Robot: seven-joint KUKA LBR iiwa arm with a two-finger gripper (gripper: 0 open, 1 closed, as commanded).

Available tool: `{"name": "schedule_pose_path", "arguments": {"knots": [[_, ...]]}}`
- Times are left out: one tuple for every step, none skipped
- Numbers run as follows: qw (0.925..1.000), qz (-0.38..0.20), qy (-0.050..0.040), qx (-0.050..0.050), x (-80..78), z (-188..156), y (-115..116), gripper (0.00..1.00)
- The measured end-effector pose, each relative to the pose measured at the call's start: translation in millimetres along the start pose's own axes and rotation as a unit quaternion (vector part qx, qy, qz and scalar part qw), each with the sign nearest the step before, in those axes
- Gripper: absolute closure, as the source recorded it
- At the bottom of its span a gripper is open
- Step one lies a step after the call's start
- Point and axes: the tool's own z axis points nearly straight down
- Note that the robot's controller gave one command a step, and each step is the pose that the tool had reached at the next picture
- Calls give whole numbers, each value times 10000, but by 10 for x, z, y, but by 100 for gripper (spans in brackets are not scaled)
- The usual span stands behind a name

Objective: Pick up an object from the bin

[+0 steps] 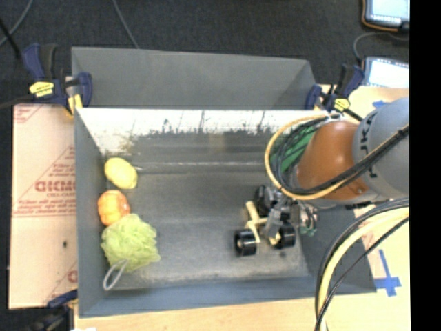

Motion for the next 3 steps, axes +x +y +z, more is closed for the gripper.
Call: {"name": "schedule_pose_path", "arguments": {"knots": [[10000,-4,0,0,0,0,0,100],[9999,-143,45,10,140,-288,49,100],[9998,-198,35,-2,108,-588,56,100]]}}
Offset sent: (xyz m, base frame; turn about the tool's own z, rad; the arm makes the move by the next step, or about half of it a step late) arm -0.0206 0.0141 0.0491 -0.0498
